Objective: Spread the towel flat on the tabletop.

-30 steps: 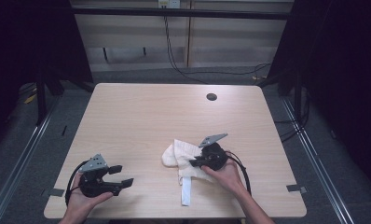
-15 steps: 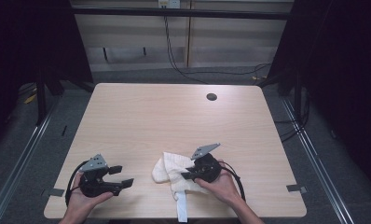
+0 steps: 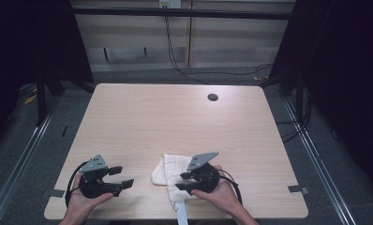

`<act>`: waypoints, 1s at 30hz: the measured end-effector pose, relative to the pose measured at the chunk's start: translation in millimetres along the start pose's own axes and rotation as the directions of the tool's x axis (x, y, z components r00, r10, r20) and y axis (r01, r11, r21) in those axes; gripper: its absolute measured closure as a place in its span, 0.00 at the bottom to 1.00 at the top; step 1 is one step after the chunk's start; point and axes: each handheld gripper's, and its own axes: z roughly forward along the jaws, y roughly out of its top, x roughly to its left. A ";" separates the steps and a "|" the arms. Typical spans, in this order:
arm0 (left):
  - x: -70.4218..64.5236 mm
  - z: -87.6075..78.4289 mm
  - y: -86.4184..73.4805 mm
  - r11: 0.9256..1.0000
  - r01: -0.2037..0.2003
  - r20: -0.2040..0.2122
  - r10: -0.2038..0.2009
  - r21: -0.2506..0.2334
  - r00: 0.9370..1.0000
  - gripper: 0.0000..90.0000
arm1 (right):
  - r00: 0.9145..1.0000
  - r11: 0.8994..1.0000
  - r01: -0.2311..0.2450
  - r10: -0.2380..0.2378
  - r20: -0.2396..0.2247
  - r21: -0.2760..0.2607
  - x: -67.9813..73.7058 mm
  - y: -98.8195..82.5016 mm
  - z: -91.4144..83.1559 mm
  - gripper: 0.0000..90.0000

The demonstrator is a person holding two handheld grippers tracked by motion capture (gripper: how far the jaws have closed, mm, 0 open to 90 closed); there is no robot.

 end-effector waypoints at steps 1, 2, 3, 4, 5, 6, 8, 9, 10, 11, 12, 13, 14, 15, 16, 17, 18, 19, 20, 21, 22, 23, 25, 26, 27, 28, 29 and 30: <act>0.1 0.0 0.1 1.000 -0.003 0.000 0.003 0.002 1.000 0.30 | 0.999 1.000 0.014 -0.014 -0.039 0.008 5.9 -0.9 5.5 0.70; -0.3 0.2 0.1 1.000 -0.004 -0.005 0.004 0.002 1.000 0.30 | 0.999 0.999 0.022 -0.021 -0.049 0.023 10.7 -1.3 9.9 0.72; -0.5 0.1 0.0 1.000 -0.005 -0.005 0.005 0.002 1.000 0.30 | 0.997 0.999 0.035 -0.033 -0.066 0.035 14.9 -1.5 14.6 0.73; -0.6 0.0 -0.1 1.000 -0.005 -0.005 0.005 0.002 1.000 0.30 | 0.997 0.998 0.039 -0.035 -0.076 0.043 17.8 -1.5 17.8 0.72; -0.7 -0.2 -0.1 1.000 -0.003 -0.005 0.003 0.000 1.000 0.30 | 0.995 0.997 0.054 -0.049 -0.090 0.053 21.7 -1.4 23.3 0.72; -0.7 -0.2 -0.1 1.000 -0.003 -0.005 0.003 0.000 1.000 0.30 | 0.995 0.997 0.054 -0.049 -0.090 0.053 21.7 -1.4 23.3 0.72; -0.3 -1.1 0.0 1.000 -0.007 -0.007 0.007 -0.002 1.000 0.30 | 0.991 0.990 0.115 -0.107 -0.083 0.086 28.0 -1.6 31.7 0.69; -0.4 -1.2 -0.2 1.000 -0.005 -0.006 0.005 -0.001 1.000 0.30 | 0.989 0.986 0.125 -0.116 -0.089 0.107 30.1 -2.3 37.5 0.68; -0.5 -1.3 -0.3 1.000 -0.004 -0.004 0.004 -0.003 1.000 0.30 | 0.989 0.985 0.130 -0.121 -0.085 0.110 30.5 -2.7 39.1 0.67; -0.6 -1.5 -0.3 1.000 -0.004 -0.005 0.004 -0.003 1.000 0.30 | 0.989 0.983 0.140 -0.133 -0.070 0.116 32.3 -3.4 40.3 0.66; -0.8 -1.6 -0.4 1.000 -0.003 -0.003 0.003 -0.005 1.000 0.30 | 0.986 0.981 0.157 -0.151 -0.064 0.111 33.6 -4.1 40.6 0.66; -0.6 -1.8 -0.4 1.000 -0.004 -0.003 0.004 -0.003 1.000 0.30 | 0.984 0.978 0.177 -0.173 -0.044 0.112 36.6 -5.1 40.7 0.67; -0.7 -1.7 -0.4 1.000 -0.004 -0.004 0.004 -0.003 1.000 0.30 | 0.983 0.976 0.186 -0.184 -0.028 0.111 39.2 -5.9 40.8 0.70; -1.0 -1.6 -0.5 1.000 -0.002 -0.004 0.002 -0.004 1.000 0.30 | 0.981 0.975 0.196 -0.196 -0.005 0.110 39.9 -6.3 41.0 0.77; -1.0 -1.6 -0.5 1.000 -0.002 -0.004 0.002 -0.004 1.000 0.30 | 0.981 0.975 0.196 -0.196 -0.005 0.110 39.9 -6.3 41.0 0.77; -1.1 -1.7 -0.4 1.000 -0.008 -0.004 0.008 -0.003 1.000 0.30 | 0.982 0.976 0.187 -0.189 0.011 0.113 39.2 -5.8 40.5 0.82; -1.4 -1.6 -0.1 1.000 -0.010 0.001 0.010 -0.002 1.000 0.30 | 0.989 0.984 0.143 -0.145 0.016 0.107 33.4 -5.5 40.3 0.93; -1.7 -1.7 0.1 1.000 -0.013 0.002 0.013 0.000 1.000 0.30 | 0.993 0.987 0.120 -0.120 -0.002 0.103 30.6 -5.1 40.4 0.93; -2.0 -2.0 0.3 1.000 -0.015 0.000 0.015 0.000 1.000 0.30 | 0.993 0.988 0.114 -0.114 -0.010 0.108 28.9 -4.3 40.1 0.94; -2.3 -2.3 0.4 1.000 -0.019 0.001 0.019 -0.001 1.000 0.30 | 0.995 0.989 0.100 -0.099 -0.015 0.113 28.7 -3.7 39.3 0.94; -2.7 -2.6 0.4 1.000 -0.017 0.000 0.017 -0.001 1.000 0.30 | 0.995 0.990 0.095 -0.093 -0.023 0.103 27.0 -2.1 37.5 0.94; -2.4 -2.9 0.4 1.000 -0.019 0.002 0.019 0.000 1.000 0.30 | 0.996 0.993 0.084 -0.080 -0.044 0.082 26.1 0.1 35.0 0.94; -1.2 -2.9 -0.3 1.000 -0.014 0.003 0.014 -0.003 1.000 0.30 | 0.997 0.997 0.060 -0.057 -0.050 0.046 23.9 6.8 25.7 0.94; -0.8 -3.0 -0.4 1.000 -0.013 0.000 0.013 -0.003 1.000 0.30 | 0.998 0.999 0.044 -0.043 -0.053 0.020 21.6 9.9 19.6 0.94; -0.6 -3.3 -0.3 1.000 -0.012 -0.003 0.012 -0.001 1.000 0.30 | 0.998 0.999 0.036 -0.036 -0.055 -0.005 19.0 12.4 13.7 0.95; -0.5 -3.6 -0.3 1.000 -0.013 -0.004 0.013 -0.002 1.000 0.30 | 0.998 0.999 0.031 -0.032 -0.049 -0.017 17.2 13.9 9.0 0.95; -0.6 -3.6 -0.3 1.000 -0.015 -0.002 0.015 -0.003 1.000 0.30 | 0.999 0.999 0.021 -0.023 -0.047 -0.042 14.5 15.0 2.2 0.95; -0.6 -3.7 -0.3 1.000 -0.017 0.001 0.017 -0.005 1.000 0.30 | 0.999 0.999 0.017 -0.019 -0.038 -0.049 12.8 15.1 -2.7 0.95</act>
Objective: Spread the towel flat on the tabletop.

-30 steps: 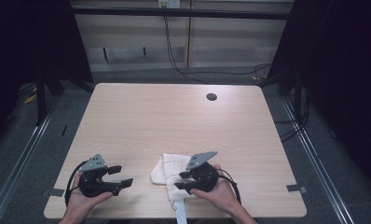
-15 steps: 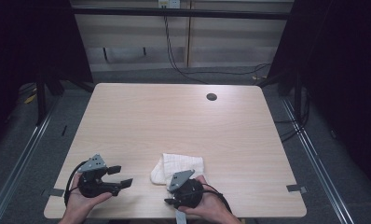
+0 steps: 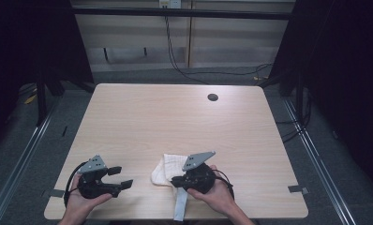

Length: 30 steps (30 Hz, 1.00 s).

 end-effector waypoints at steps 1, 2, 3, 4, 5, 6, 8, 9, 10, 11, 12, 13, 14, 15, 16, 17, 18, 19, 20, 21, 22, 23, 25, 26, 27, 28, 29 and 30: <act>-0.4 0.1 0.0 1.000 0.002 -0.001 -0.002 -0.001 1.000 0.30 | 1.000 1.000 0.000 0.000 0.018 -0.006 -1.5 0.0 -4.6 0.95; -0.9 0.5 0.4 1.000 -0.001 -0.004 0.001 -0.002 1.000 0.30 | 1.000 1.000 -0.005 0.005 0.019 -0.010 -3.1 -0.2 -8.0 0.95; -1.4 1.0 0.5 1.000 0.000 -0.001 0.000 -0.001 1.000 0.30 | 0.999 1.000 -0.008 0.009 0.032 -0.020 -6.2 -0.4 -13.9 0.95; -2.1 1.9 0.8 1.000 -0.006 0.006 0.006 0.002 1.000 0.31 | 0.999 0.999 -0.016 0.017 0.039 -0.029 -7.9 -0.5 -17.6 0.96; -3.4 2.8 0.9 1.000 -0.005 0.015 0.005 0.003 1.000 0.33 | 0.998 0.999 -0.026 0.028 0.050 -0.040 -11.8 -0.5 -23.8 0.96; -4.5 4.2 1.1 1.000 -0.014 0.041 0.013 0.010 0.999 0.36 | 0.998 0.998 -0.029 0.032 0.059 -0.051 -14.2 -0.6 -27.3 0.96; -7.8 3.7 1.2 1.000 -0.018 0.083 0.017 0.012 0.996 0.43 | 0.996 0.997 -0.043 0.048 0.079 -0.071 -20.0 -1.1 -36.3 0.96; -9.5 3.1 1.0 1.000 -0.026 0.099 0.026 0.005 0.995 0.46 | 0.994 0.995 -0.049 0.057 0.093 -0.082 -23.3 -1.9 -41.1 0.96; -11.7 2.2 0.8 1.000 -0.028 0.111 0.028 0.002 0.993 0.49 | 0.993 0.994 -0.058 0.067 0.098 -0.093 -26.2 -2.9 -44.4 0.96; -13.3 1.7 1.0 1.000 -0.028 0.119 0.028 -0.003 0.992 0.50 | 0.991 0.993 -0.065 0.076 0.106 -0.099 -28.7 -4.0 -47.3 0.96; -15.8 1.3 1.6 1.000 -0.028 0.137 0.029 -0.010 0.990 0.52 | 0.990 0.993 -0.068 0.080 0.114 -0.100 -30.5 -4.8 -49.3 0.96; -17.9 1.0 2.7 0.999 -0.041 0.143 0.042 -0.006 0.989 0.57 | 0.988 0.991 -0.076 0.089 0.123 -0.107 -33.4 -5.8 -52.5 0.96; -21.7 0.9 5.1 0.998 -0.055 0.118 0.056 -0.016 0.991 0.61 | 0.988 0.991 -0.077 0.090 0.126 -0.110 -35.3 -6.2 -54.1 0.96; -23.5 1.7 7.2 0.999 -0.038 0.112 0.040 -0.017 0.993 0.61 | 0.986 0.990 -0.082 0.098 0.135 -0.118 -37.7 -6.6 -57.1 0.96; -25.0 4.0 10.7 0.999 -0.033 0.137 0.036 -0.023 0.990 0.63 | 0.985 0.989 -0.080 0.097 0.140 -0.121 -39.2 -6.7 -58.7 0.96; -26.8 5.7 13.0 0.999 -0.031 0.149 0.035 -0.029 0.988 0.68 | 0.984 0.990 -0.076 0.093 0.150 -0.117 -41.6 -6.6 -61.6 0.96; -29.6 8.9 17.9 0.999 -0.041 0.153 0.045 -0.029 0.987 0.69 | 0.983 0.990 -0.078 0.096 0.155 -0.118 -43.1 -6.9 -63.5 0.96; -31.7 11.0 21.0 0.998 -0.050 0.157 0.055 -0.032 0.986 0.68 | 0.982 0.989 -0.082 0.102 0.161 -0.123 -46.8 -7.6 -67.1 0.96; -35.3 15.0 26.9 0.997 -0.072 0.169 0.076 -0.028 0.983 0.69 | 0.980 0.989 -0.087 0.107 0.167 -0.123 -49.0 -7.9 -69.7 0.96; -37.6 18.2 30.7 0.996 -0.090 0.175 0.092 -0.023 0.980 0.69 | 0.978 0.988 -0.088 0.110 0.175 -0.128 -53.4 -8.8 -73.7 0.96; -40.7 24.6 37.5 0.992 -0.127 0.178 0.128 -0.017 0.976 0.70 | 0.977 0.988 -0.090 0.113 0.183 -0.127 -55.9 -9.4 -75.6 0.96; -42.7 28.7 41.2 0.991 -0.137 0.176 0.136 -0.007 0.975 0.71 | 0.974 0.987 -0.094 0.118 0.195 -0.127 -60.3 -10.7 -78.2 0.96; -48.8 44.1 50.0 0.985 -0.169 0.170 0.163 0.018 0.972 0.71 | 0.968 0.985 -0.104 0.131 0.214 -0.135 -67.8 -14.1 -80.4 0.96; -52.3 51.9 52.4 0.982 -0.188 0.171 0.179 0.035 0.969 0.71 | 0.966 0.984 -0.109 0.138 0.218 -0.141 -71.3 -16.2 -80.9 0.96; -54.6 57.9 53.3 0.979 -0.200 0.175 0.189 0.047 0.966 0.73 | 0.966 0.981 -0.121 0.152 0.211 -0.153 -74.8 -18.7 -81.1 0.96; -58.6 67.6 53.0 0.976 -0.208 0.182 0.194 0.061 0.964 0.75 | 0.964 0.977 -0.134 0.167 0.204 -0.168 -77.1 -20.6 -81.0 0.96; -60.7 73.1 51.8 0.976 -0.208 0.190 0.193 0.062 0.963 0.76 | 0.961 0.974 -0.150 0.184 0.208 -0.171 -80.1 -22.7 -80.1 0.96; -60.7 73.1 51.8 0.976 -0.208 0.190 0.193 0.062 0.963 0.76 | 0.959 0.976 -0.148 0.181 0.218 -0.161 -81.0 -23.3 -79.3 0.96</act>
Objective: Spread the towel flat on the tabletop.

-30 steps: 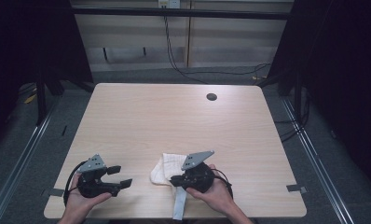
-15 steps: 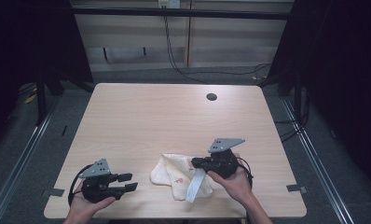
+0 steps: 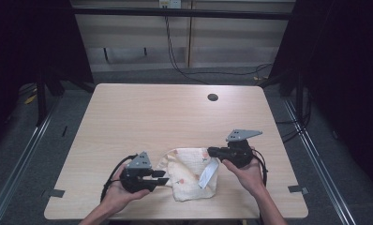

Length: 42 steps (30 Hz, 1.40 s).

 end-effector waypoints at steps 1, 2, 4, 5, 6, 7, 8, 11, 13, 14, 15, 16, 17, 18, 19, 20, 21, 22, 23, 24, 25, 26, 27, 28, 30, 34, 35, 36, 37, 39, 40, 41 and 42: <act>-1.8 8.4 -1.8 1.000 0.012 0.026 -0.012 -0.004 1.000 0.76 | 1.000 1.000 0.000 0.000 0.000 0.000 0.0 0.0 0.0 0.96; -4.3 17.1 -4.7 1.000 0.014 0.053 -0.014 0.002 0.998 0.78 | 1.000 1.000 0.004 -0.004 0.009 0.003 -0.3 -1.2 0.1 0.96; -10.8 28.7 -8.2 1.000 -0.001 0.072 -0.001 0.019 0.997 0.76 | 1.000 1.000 0.001 -0.001 0.010 0.011 0.4 -3.8 2.0 0.96; -13.9 31.3 -8.4 0.999 -0.023 0.065 0.021 0.034 0.998 0.75 | 1.000 1.000 0.001 -0.001 0.009 0.013 0.4 -4.4 2.9 0.96; -13.9 31.3 -8.4 0.999 -0.023 0.065 0.021 0.034 0.998 0.74 | 1.000 1.000 0.001 -0.001 0.009 0.013 0.4 -4.4 2.9 0.96; -16.0 32.7 -7.9 0.998 -0.038 0.075 0.035 0.040 0.997 0.74 | 1.000 1.000 0.001 -0.001 0.011 0.017 0.5 -5.1 3.8 0.96; -16.3 35.1 -7.4 0.998 -0.044 0.100 0.040 0.041 0.994 0.75 | 1.000 1.000 -0.001 0.000 0.012 0.020 1.2 -6.5 3.5 0.96; -18.6 42.0 -10.4 0.994 -0.077 0.125 0.067 0.076 0.990 0.76 | 1.000 1.000 -0.001 0.000 0.014 0.031 1.3 -9.3 3.6 0.96; -19.2 46.6 -12.8 0.994 -0.079 0.145 0.067 0.079 0.987 0.76 | 1.000 0.999 -0.001 0.000 0.015 0.033 -0.1 -10.7 3.4 0.96; -19.2 48.8 -13.5 0.992 -0.083 0.155 0.068 0.090 0.986 0.75 | 1.000 0.999 -0.003 0.002 0.013 0.032 -0.3 -10.8 3.1 0.96; -19.3 50.7 -14.4 0.993 -0.078 0.153 0.064 0.092 0.986 0.72 | 1.000 1.000 -0.006 0.006 0.012 0.028 -0.4 -10.7 2.8 0.96; -18.5 53.9 -16.1 0.992 -0.068 0.146 0.053 0.103 0.988 0.69 | 1.000 1.000 -0.007 0.007 0.011 0.026 -0.4 -10.7 2.8 0.96; -18.9 55.8 -17.2 0.992 -0.061 0.147 0.044 0.110 0.988 0.67 | 1.000 1.000 -0.004 0.003 0.008 0.030 -0.3 -10.8 3.6 0.96; -19.8 56.4 -17.9 0.992 -0.075 0.152 0.059 0.099 0.987 0.67 | 1.000 0.999 -0.002 0.002 0.008 0.032 -0.1 -10.9 4.4 0.96; -19.9 55.1 -17.6 0.990 -0.082 0.156 0.064 0.112 0.986 0.66 | 1.000 0.999 -0.001 0.000 0.002 0.033 -0.3 -11.3 5.8 0.96; -20.3 56.4 -18.9 0.992 -0.082 0.166 0.065 0.096 0.984 0.64 | 1.000 0.999 -0.002 0.002 0.000 0.035 -0.1 -11.4 6.6 0.96; -21.4 56.3 -19.5 0.992 -0.088 0.166 0.071 0.096 0.984 0.62 | 1.000 0.999 -0.002 0.003 -0.001 0.039 0.0 -11.6 7.6 0.95; -23.8 57.1 -20.2 0.991 -0.098 0.162 0.082 0.087 0.983 0.61 | 1.000 0.999 -0.004 0.004 -0.003 0.039 -0.1 -11.8 8.3 0.95; -24.9 57.5 -20.2 0.991 -0.108 0.158 0.093 0.085 0.983 0.61 | 1.000 0.999 -0.007 0.007 -0.010 0.037 -0.2 -11.8 9.3 0.95; -26.4 57.5 -20.5 0.990 -0.108 0.155 0.094 0.086 0.983 0.60 | 1.000 0.999 -0.006 0.006 -0.009 0.038 -0.1 -11.7 9.6 0.95; -27.1 57.2 -20.6 0.990 -0.110 0.150 0.096 0.088 0.984 0.60 | 1.000 0.999 -0.004 0.004 -0.007 0.041 0.0 -11.5 9.8 0.95; -28.1 56.9 -21.3 0.990 -0.112 0.143 0.099 0.086 0.985 0.60 | 1.000 0.999 -0.004 0.004 -0.007 0.041 0.1 -11.4 9.9 0.95; -28.6 57.0 -22.4 0.990 -0.120 0.142 0.108 0.077 0.984 0.60 | 1.000 0.999 -0.005 0.005 -0.008 0.041 0.1 -11.5 9.8 0.95; -29.5 56.2 -23.1 0.990 -0.120 0.131 0.109 0.078 0.985 0.61 | 1.000 0.999 -0.004 0.004 -0.006 0.042 0.0 -11.6 9.7 0.95; -30.6 55.0 -25.2 0.989 -0.127 0.127 0.117 0.070 0.985 0.67 | 1.000 0.999 -0.011 0.011 -0.002 0.041 -0.8 -12.1 8.4 0.95; -33.7 53.4 -27.1 0.984 -0.162 0.107 0.155 0.069 0.982 0.76 | 1.000 0.999 -0.026 0.026 0.004 0.034 -4.7 -12.9 5.3 0.95; -33.2 53.3 -26.8 0.983 -0.166 0.102 0.158 0.073 0.982 0.77 | 1.000 0.999 -0.029 0.029 0.005 0.032 -5.3 -13.1 5.0 0.95; -32.2 53.3 -26.8 0.984 -0.160 0.099 0.153 0.072 0.983 0.79 | 1.000 0.999 -0.030 0.030 0.006 0.032 -5.8 -13.3 4.6 0.95; -31.2 53.7 -26.8 0.985 -0.156 0.097 0.149 0.067 0.984 0.84 | 0.999 0.999 -0.033 0.033 0.009 0.032 -6.1 -13.4 4.4 0.95; -30.0 53.1 -26.5 0.985 -0.155 0.097 0.148 0.077 0.984 0.91 | 0.999 0.999 -0.036 0.035 0.010 0.030 -7.1 -13.7 4.0 0.95; -30.4 53.2 -26.6 0.986 -0.149 0.108 0.140 0.079 0.984 0.93 | 0.999 0.999 -0.038 0.037 0.011 0.031 -7.3 -13.8 3.8 0.95; -30.5 53.4 -26.1 0.986 -0.147 0.114 0.137 0.081 0.984 0.94 | 0.999 0.999 -0.037 0.036 0.011 0.031 -7.9 -14.1 3.7 0.95; -29.9 53.0 -25.5 0.987 -0.132 0.128 0.120 0.094 0.985 0.95 | 0.999 0.999 -0.037 0.037 0.011 0.032 -8.2 -14.2 3.8 0.95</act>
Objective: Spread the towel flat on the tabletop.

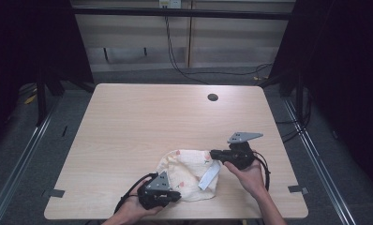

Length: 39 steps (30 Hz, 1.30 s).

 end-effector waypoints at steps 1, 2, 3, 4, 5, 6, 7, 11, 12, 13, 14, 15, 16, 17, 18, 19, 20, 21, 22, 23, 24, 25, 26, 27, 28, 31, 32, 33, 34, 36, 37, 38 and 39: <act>1.1 0.7 -0.1 1.000 0.020 0.012 -0.020 -0.011 1.000 0.95 | 1.000 1.000 0.000 0.000 0.000 0.000 -0.3 0.0 0.1 0.95; 1.1 0.7 -0.1 1.000 0.020 0.012 -0.020 -0.011 1.000 0.96 | 1.000 1.000 0.000 0.000 0.000 0.000 -0.3 0.0 0.1 0.95; 4.6 0.2 -1.0 0.997 0.068 0.035 -0.067 -0.024 0.997 0.96 | 1.000 1.000 -0.015 0.015 -0.009 -0.006 -0.7 0.2 0.7 0.95; 5.8 -0.9 -0.6 0.996 0.081 0.045 -0.080 -0.033 0.996 0.96 | 1.000 1.000 -0.021 0.021 -0.013 -0.008 0.1 0.7 0.6 0.95; 6.1 -1.6 -0.3 0.995 0.091 0.051 -0.089 -0.039 0.995 0.96 | 1.000 1.000 -0.018 0.018 -0.017 -0.009 1.0 1.3 0.4 0.95; 7.2 -4.6 1.0 0.993 0.103 0.069 -0.099 -0.056 0.993 0.96 | 1.000 1.000 -0.017 0.017 -0.018 -0.010 1.6 1.7 0.1 0.96; 7.0 -7.4 2.2 0.992 0.108 0.077 -0.103 -0.066 0.992 0.96 | 1.000 1.000 -0.018 0.018 -0.025 -0.015 2.8 2.4 -0.8 0.96; 8.6 -23.6 8.9 0.984 0.109 0.079 -0.099 -0.138 0.992 0.96 | 0.999 0.999 -0.034 0.033 -0.029 -0.023 1.1 2.9 -2.4 0.96; 11.5 -29.0 9.4 0.979 0.125 0.076 -0.114 -0.163 0.991 0.96 | 0.999 0.999 -0.028 0.028 -0.026 -0.018 0.0 3.1 -2.9 0.96; 13.7 -32.8 9.5 0.977 0.129 0.077 -0.118 -0.169 0.990 0.96 | 1.000 0.999 -0.027 0.026 -0.014 -0.021 -1.8 4.0 -4.1 0.96; 17.7 -39.1 9.2 0.971 0.146 0.083 -0.132 -0.190 0.988 0.96 | 0.999 0.999 -0.031 0.031 -0.008 -0.028 -2.8 4.6 -5.4 0.96; 20.9 -44.4 8.4 0.963 0.168 0.087 -0.153 -0.212 0.984 0.96 | 0.999 0.999 -0.034 0.034 0.008 -0.037 -4.0 5.6 -8.1 0.96; 24.5 -50.2 7.2 0.957 0.180 0.084 -0.164 -0.227 0.983 0.96 | 0.999 0.998 -0.036 0.036 0.015 -0.043 -4.4 6.3 -10.4 0.96; 28.2 -55.6 5.5 0.951 0.190 0.083 -0.175 -0.244 0.981 0.96 | 0.999 0.998 -0.038 0.039 0.015 -0.050 -4.9 6.9 -12.3 0.96; 31.0 -60.5 4.0 0.945 0.205 0.081 -0.190 -0.256 0.978 0.96 | 0.999 0.998 -0.039 0.040 0.013 -0.057 -5.0 7.6 -14.1 0.96; 33.6 -65.8 2.8 0.944 0.200 0.063 -0.190 -0.262 0.980 0.96 | 0.999 0.997 -0.035 0.036 0.016 -0.062 -5.1 8.3 -15.7 0.96; 36.1 -71.1 1.9 0.939 0.206 0.055 -0.199 -0.274 0.978 0.96 | 0.999 0.997 -0.036 0.037 0.016 -0.067 -5.0 9.3 -16.9 0.96; 38.7 -76.0 1.4 0.934 0.212 0.052 -0.206 -0.289 0.977 0.96 | 0.999 0.997 -0.039 0.040 0.016 -0.073 -5.0 10.1 -18.4 0.96; 39.5 -81.1 1.3 0.929 0.212 0.037 -0.211 -0.302 0.977 0.96 | 0.999 0.996 -0.040 0.041 0.014 -0.079 -5.2 11.0 -19.8 0.96; 40.9 -84.7 1.1 0.927 0.208 0.030 -0.209 -0.313 0.977 0.96 | 0.999 0.996 -0.041 0.043 0.014 -0.084 -4.8 12.1 -20.8 0.96; 42.2 -90.1 1.8 0.921 0.210 0.037 -0.209 -0.327 0.977 0.96 | 0.999 0.996 -0.036 0.038 0.015 -0.086 -4.7 13.0 -21.7 0.96; 42.3 -93.4 2.9 0.919 0.205 0.034 -0.206 -0.336 0.978 0.96 | 0.999 0.995 -0.038 0.040 0.018 -0.096 -4.1 14.7 -23.5 0.96; 43.8 -99.0 4.8 0.918 0.193 0.022 -0.198 -0.345 0.980 0.96 | 0.999 0.994 -0.035 0.037 0.018 -0.100 -4.1 15.6 -24.9 0.96; 44.5 -101.7 5.8 0.914 0.196 0.021 -0.202 -0.355 0.979 0.96 | 0.999 0.994 -0.031 0.034 0.026 -0.109 -3.3 17.2 -26.9 0.96; 45.9 -106.0 7.6 0.913 0.185 0.012 -0.194 -0.363 0.981 0.96 | 0.999 0.993 -0.032 0.036 0.027 -0.113 -2.6 18.0 -28.2 0.96; 47.4 -114.2 12.2 0.906 0.175 0.001 -0.189 -0.384 0.982 0.96 | 0.999 0.991 -0.025 0.028 0.025 -0.132 -1.2 23.3 -33.6 0.96; 48.2 -119.0 15.0 0.904 0.168 -0.009 -0.187 -0.393 0.982 0.96 | 0.999 0.990 -0.020 0.024 0.028 -0.136 -0.8 24.9 -34.9 0.96; 49.1 -122.3 16.6 0.900 0.167 -0.009 -0.186 -0.402 0.982 0.96 | 0.999 0.989 -0.018 0.023 0.027 -0.145 -0.4 28.0 -37.1 0.96; 49.1 -122.3 16.6 0.900 0.167 -0.009 -0.186 -0.402 0.982 0.96 | 0.999 0.989 -0.018 0.023 0.027 -0.145 -0.4 28.0 -37.1 0.96; 52.8 -140.2 25.2 0.888 0.152 -0.034 -0.184 -0.434 0.982 0.96 | 0.999 0.986 -0.008 0.014 0.037 -0.167 1.1 40.0 -42.1 0.96; 53.3 -144.2 27.2 0.886 0.141 -0.042 -0.177 -0.441 0.983 0.96 | 0.999 0.985 0.000 0.007 0.036 -0.171 1.8 44.6 -43.7 0.96; 53.9 -149.6 29.4 0.882 0.137 -0.045 -0.175 -0.450 0.983 0.96 | 0.999 0.985 0.003 0.004 0.039 -0.175 2.7 48.3 -45.0 0.96; 54.4 -153.5 31.0 0.879 0.134 -0.050 -0.175 -0.457 0.983 0.96 | 0.999 0.985 0.012 -0.006 0.039 -0.175 3.8 53.2 -46.8 0.96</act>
